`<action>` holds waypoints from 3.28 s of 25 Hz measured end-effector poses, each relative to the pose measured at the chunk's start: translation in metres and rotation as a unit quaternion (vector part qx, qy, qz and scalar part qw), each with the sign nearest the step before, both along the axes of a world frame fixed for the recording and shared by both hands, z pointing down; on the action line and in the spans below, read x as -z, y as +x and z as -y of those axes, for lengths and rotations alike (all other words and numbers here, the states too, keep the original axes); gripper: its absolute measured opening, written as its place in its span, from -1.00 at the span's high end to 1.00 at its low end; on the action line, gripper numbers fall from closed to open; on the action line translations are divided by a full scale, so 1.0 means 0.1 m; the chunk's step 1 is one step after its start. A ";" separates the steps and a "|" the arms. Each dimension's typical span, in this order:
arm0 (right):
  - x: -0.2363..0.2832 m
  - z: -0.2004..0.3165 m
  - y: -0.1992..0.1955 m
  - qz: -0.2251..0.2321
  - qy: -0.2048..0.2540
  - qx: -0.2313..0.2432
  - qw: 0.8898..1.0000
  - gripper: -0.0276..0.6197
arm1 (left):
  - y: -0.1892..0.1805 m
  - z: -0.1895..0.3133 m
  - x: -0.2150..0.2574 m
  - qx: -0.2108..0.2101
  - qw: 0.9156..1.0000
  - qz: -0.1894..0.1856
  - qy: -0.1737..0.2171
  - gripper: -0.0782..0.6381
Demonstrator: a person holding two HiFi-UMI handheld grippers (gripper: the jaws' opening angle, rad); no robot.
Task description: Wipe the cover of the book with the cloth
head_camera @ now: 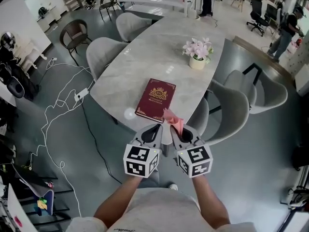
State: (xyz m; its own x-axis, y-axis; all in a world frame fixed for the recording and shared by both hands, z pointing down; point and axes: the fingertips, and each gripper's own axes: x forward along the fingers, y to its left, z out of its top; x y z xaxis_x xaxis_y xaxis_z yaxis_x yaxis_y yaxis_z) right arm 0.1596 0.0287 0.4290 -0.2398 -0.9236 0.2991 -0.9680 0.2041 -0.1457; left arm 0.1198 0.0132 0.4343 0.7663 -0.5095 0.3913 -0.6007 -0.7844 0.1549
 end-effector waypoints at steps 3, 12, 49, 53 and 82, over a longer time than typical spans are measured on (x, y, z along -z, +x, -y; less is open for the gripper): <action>-0.03 0.26 0.00 -0.006 -0.010 -0.005 1.000 0.86 | -0.03 0.25 -0.02 -0.005 1.000 -0.002 -0.006 0.76; -0.20 1.00 0.10 -0.046 -0.042 -0.021 0.998 0.86 | -0.07 0.91 -0.19 -0.029 0.999 -0.005 -0.029 0.76; -1.42 2.54 0.78 -0.228 -0.227 0.017 0.947 0.86 | 0.03 2.11 -0.57 -0.101 0.990 -0.024 -0.097 0.76; -1.46 2.51 0.76 -0.224 -0.227 0.025 0.947 0.86 | 0.03 2.09 -0.56 -0.094 0.991 -0.023 -0.094 0.76; -1.47 1.95 0.35 -0.202 -0.203 0.131 0.949 0.86 | -0.25 1.61 -0.61 0.017 0.997 -0.012 -0.072 0.76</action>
State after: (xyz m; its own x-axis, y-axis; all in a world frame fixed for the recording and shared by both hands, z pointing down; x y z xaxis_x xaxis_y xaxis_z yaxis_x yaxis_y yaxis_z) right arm 0.1948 -0.1666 0.5758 -0.2359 -0.6376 0.7333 -0.8857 0.4516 0.1078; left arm 0.0951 -0.1482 0.4956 0.7597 -0.4751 0.4441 -0.6212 -0.7322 0.2794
